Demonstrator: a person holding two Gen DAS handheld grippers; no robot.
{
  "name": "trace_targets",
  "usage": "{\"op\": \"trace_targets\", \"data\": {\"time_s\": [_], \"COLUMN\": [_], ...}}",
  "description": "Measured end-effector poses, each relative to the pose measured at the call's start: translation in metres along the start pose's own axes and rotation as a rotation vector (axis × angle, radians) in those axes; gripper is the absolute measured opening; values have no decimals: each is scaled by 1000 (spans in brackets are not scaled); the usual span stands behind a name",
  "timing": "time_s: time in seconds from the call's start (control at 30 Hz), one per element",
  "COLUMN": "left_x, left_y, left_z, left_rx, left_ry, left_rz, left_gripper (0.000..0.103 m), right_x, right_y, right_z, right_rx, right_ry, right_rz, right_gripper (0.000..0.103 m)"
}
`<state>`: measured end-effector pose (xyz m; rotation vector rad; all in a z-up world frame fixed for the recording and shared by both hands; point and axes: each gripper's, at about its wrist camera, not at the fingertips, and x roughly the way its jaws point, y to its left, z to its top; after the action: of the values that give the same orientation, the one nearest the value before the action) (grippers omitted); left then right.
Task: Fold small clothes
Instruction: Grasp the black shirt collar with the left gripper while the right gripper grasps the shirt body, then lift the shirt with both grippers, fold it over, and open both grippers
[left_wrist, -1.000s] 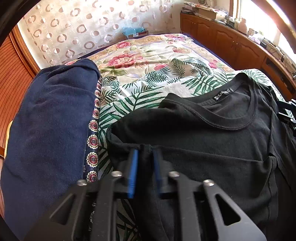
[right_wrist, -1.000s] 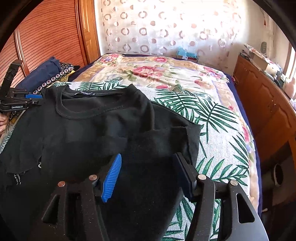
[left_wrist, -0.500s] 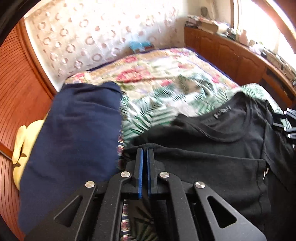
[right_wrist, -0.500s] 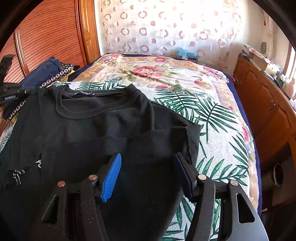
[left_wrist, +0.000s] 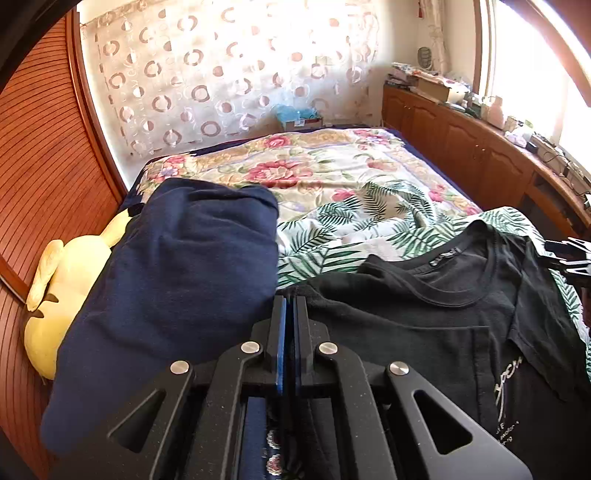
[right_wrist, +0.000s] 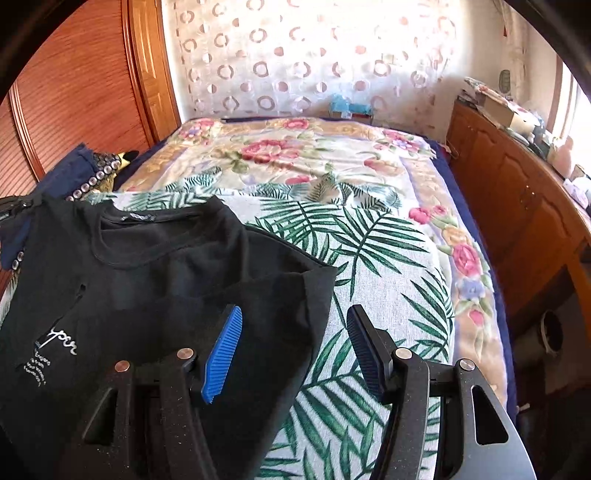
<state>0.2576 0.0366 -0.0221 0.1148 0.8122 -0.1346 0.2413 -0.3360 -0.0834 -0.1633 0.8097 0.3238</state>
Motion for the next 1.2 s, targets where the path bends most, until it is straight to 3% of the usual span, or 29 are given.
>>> {"op": "trace_targets", "data": {"time_s": [0.23,0.27,0.33,0.37,0.47,0.5,0.67,0.93,1.2], "left_x": [-14,-18,-25,-29,-44,-52,-89,-137,-179], "left_y": [-6,-7,-10,-11,-15,-17,-23,-27,-31], "left_z": [-5,-6,-9,-10,-16,-18,-35,-77,-125], "left_rx": [-4,-4,-3,-5,-7,-5,1,-2,-22], "left_ry": [-34,-41,-55,-62,-89,-101,-159,-244,-300], "left_rz": [-31,-38,-51,-55,-74,-78,-92,-97,-115], "left_gripper": [4,4,4,4,4,4,4,4,4], "right_x": [24,24,25,26,11,2,-64,-133,-178], "right_y": [-2,-1,2,4,11,13,29,37,49], "right_z": [11,13,16,17,19,19,5,-61,-126], "right_rx": [17,11,2,-4,-16,-43,-56,-68,-51], "right_ry": [44,41,34,38,-7,-118,-273,-403,-454], "right_rz": [3,4,33,48,83,83,110,100,83], "right_gripper": [56,50,28,5,5,5,5,5,5]}}
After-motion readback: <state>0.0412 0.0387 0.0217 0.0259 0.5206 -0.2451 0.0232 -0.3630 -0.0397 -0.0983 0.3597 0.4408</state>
